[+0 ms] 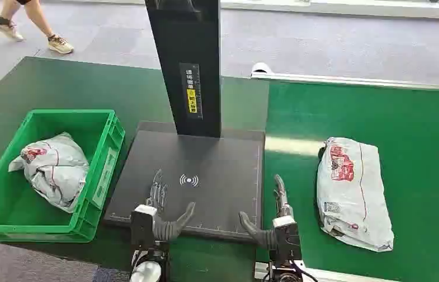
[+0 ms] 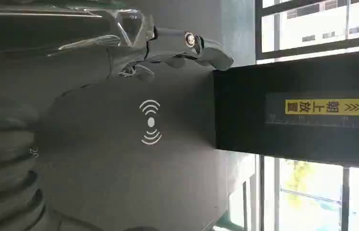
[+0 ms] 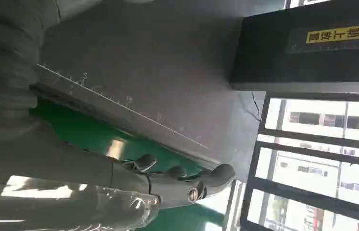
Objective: Moved the parcel from conveyor to table for the left to box.
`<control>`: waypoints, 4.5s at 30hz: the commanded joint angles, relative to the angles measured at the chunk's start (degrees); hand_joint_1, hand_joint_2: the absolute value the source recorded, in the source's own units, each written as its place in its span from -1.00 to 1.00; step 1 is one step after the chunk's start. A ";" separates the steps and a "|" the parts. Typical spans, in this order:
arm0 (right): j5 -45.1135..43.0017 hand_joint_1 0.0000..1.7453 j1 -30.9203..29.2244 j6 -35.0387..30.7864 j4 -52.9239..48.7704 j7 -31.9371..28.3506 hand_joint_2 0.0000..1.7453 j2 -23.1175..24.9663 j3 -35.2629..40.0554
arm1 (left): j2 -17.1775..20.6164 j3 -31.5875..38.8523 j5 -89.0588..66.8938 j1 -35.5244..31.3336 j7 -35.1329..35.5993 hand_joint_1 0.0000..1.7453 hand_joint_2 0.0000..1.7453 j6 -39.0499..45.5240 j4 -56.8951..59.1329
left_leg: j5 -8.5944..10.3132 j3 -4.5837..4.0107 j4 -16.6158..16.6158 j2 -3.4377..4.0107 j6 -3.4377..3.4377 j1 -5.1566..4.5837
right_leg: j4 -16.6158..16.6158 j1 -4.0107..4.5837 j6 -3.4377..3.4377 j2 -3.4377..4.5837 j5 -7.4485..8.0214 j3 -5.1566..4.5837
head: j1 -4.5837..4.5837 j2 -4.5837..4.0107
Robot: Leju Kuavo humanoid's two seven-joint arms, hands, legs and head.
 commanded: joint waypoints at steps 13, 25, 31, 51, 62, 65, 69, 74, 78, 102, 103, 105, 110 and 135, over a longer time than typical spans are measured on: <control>-0.06 -1.00 -0.88 0.37 1.82 0.10 1.00 -0.45 -0.62 | 0.95 -0.19 0.09 -1.30 0.15 -1.00 1.00 0.27 2.75 | 0.01 0.06 -0.04 -0.02 0.02 0.00 | -0.05 0.00 -0.01 0.00 0.01 0.06 | -0.02 0.02; -0.19 -1.00 -0.99 0.36 1.80 -0.11 1.00 -0.56 -0.09 | 1.13 -0.32 0.24 -1.01 0.15 -1.00 1.00 0.52 2.10 | 0.03 0.07 -0.08 -0.01 0.02 0.02 | -0.10 0.03 -0.01 0.01 0.04 0.09 | 0.00 0.02; 11.65 -1.00 -0.89 -11.80 -10.41 5.15 1.00 -5.27 -6.78 | 1.45 -0.57 -0.51 0.18 0.15 -1.00 1.00 1.09 0.41 | 0.03 -0.02 -0.02 -0.06 0.05 -0.03 | -0.03 -0.03 0.01 -0.04 0.02 -0.01 | -0.02 0.00; 25.41 -1.00 -27.02 7.22 34.13 29.38 1.00 -18.74 -28.25 | 1.79 -3.78 1.49 -1.48 0.15 -1.00 1.00 1.70 3.88 | 0.20 0.08 -0.05 0.01 0.20 -0.08 | -0.20 -0.11 0.19 0.04 0.32 0.11 | -0.04 0.02; 26.31 -1.00 -31.30 15.62 40.22 29.66 1.00 -17.01 -24.52 | 2.17 -3.09 1.40 -0.20 0.15 -1.00 1.00 2.59 1.70 | 0.16 -0.05 -0.02 0.11 0.20 -0.14 | -0.09 -0.16 0.20 0.16 0.30 -0.03 | -0.02 0.02; 28.03 -1.00 -32.78 17.96 42.20 31.06 1.00 -16.55 -22.22 | 2.36 -2.81 1.27 -0.26 0.15 -1.00 1.00 2.53 1.57 | 0.17 -0.09 0.00 0.14 0.19 -0.13 | -0.06 -0.16 0.19 0.20 0.32 -0.09 | -0.02 0.00; 30.15 -1.00 -33.66 19.95 44.03 32.57 1.00 -16.34 -19.74 | 2.51 -2.45 1.14 -0.25 0.15 -1.00 1.00 2.52 1.53 | 0.20 -0.06 -0.06 0.10 0.18 -0.11 | -0.12 -0.13 0.17 0.16 0.34 -0.06 | -0.02 0.02; 30.83 -0.90 -34.31 20.14 44.73 32.90 1.00 -15.31 -18.86 | 2.78 -1.94 1.10 0.55 0.15 -1.00 1.00 2.84 0.67 | 0.16 0.00 0.00 0.14 0.20 -0.13 | -0.05 -0.14 0.21 0.13 0.28 -0.01 | -0.02 0.00; 31.03 -0.06 -34.94 20.00 45.00 32.98 1.00 -14.76 -18.56 | 2.71 -1.59 0.99 0.71 0.15 -1.00 1.00 3.04 0.50 | 0.19 -0.03 -0.02 0.17 0.19 -0.11 | -0.10 -0.12 0.19 0.17 0.33 -0.02 | -0.02 0.02; 5.27 1.00 -5.94 -10.59 -19.96 9.04 1.00 -6.58 -25.19 | 8.73 5.16 -4.95 11.20 0.15 -1.00 1.00 7.76 -24.10 | 0.15 -0.20 0.00 -0.23 0.16 -0.10 | -0.01 -0.12 0.19 -0.15 0.19 -0.12 | -0.04 0.02; 5.33 1.00 -5.05 -10.79 -21.02 9.16 1.00 -5.82 -24.89 | 9.00 5.81 -4.82 11.66 0.15 -1.00 1.00 7.28 -24.71 | 0.13 -0.19 0.01 -0.18 0.16 -0.12 | 0.02 -0.14 0.19 -0.11 0.18 -0.14 | -0.04 0.00; 5.60 1.00 -4.59 -6.51 -21.63 9.85 1.00 -4.93 -22.45 | 9.42 7.03 -6.35 12.00 0.15 -1.00 1.00 5.97 -27.44 | 0.11 -0.20 0.01 -0.12 0.15 -0.08 | 0.01 -0.09 0.16 -0.05 0.19 -0.15 | -0.02 0.02; 5.00 1.00 -6.05 4.15 -17.71 12.17 1.00 -3.36 -14.90 | 9.60 10.24 -9.14 10.84 0.74 -1.00 1.00 4.50 -31.82 | 0.14 -0.20 -0.01 0.15 0.14 -0.05 | 0.03 -0.07 0.18 0.12 0.25 -0.21 | -0.04 0.00; 9.50 -1.00 -20.63 14.75 11.85 20.70 1.00 2.06 -0.31 | 5.99 14.44 -10.27 7.07 5.73 -1.00 1.00 1.58 -36.48 | 0.30 -0.12 -0.06 -0.02 0.11 -0.02 | -0.04 -0.04 0.18 -0.03 0.28 -0.07 | -0.02 0.02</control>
